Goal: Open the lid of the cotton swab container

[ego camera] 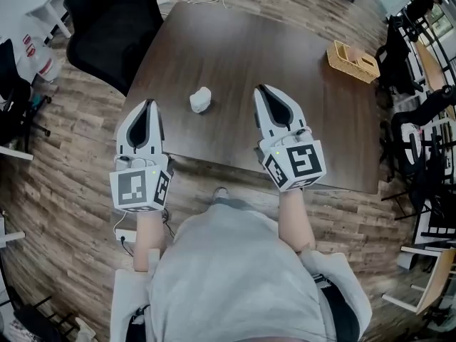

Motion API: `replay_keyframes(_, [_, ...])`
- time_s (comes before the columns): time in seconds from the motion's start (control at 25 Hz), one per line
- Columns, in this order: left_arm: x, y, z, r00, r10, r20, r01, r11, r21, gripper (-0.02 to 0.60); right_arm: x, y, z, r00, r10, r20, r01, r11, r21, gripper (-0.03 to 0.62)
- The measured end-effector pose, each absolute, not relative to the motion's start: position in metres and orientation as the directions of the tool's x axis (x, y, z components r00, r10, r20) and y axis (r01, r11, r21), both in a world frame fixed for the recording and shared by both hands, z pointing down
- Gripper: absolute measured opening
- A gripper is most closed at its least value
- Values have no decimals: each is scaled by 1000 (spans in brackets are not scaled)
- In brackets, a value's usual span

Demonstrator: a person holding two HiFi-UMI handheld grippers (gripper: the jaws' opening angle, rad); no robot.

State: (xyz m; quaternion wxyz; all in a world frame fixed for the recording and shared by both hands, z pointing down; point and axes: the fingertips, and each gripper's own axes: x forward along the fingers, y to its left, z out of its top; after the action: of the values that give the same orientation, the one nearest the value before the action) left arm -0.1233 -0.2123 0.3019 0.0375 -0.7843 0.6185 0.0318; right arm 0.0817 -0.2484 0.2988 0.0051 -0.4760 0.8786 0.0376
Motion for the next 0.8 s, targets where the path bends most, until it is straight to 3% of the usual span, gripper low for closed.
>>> replay_keyframes(0.32, [-115, -248, 322, 199, -979, -45, -980, -199, -10, 9, 77, -297, 320, -601, -799, 0, -798, 601, 39, 25])
replay_keyframes(0.8, [-105, -274, 402, 221, -964, 146, -974, -226, -16, 11, 61, -329, 372, -659, -746, 96, -751, 659, -39, 26])
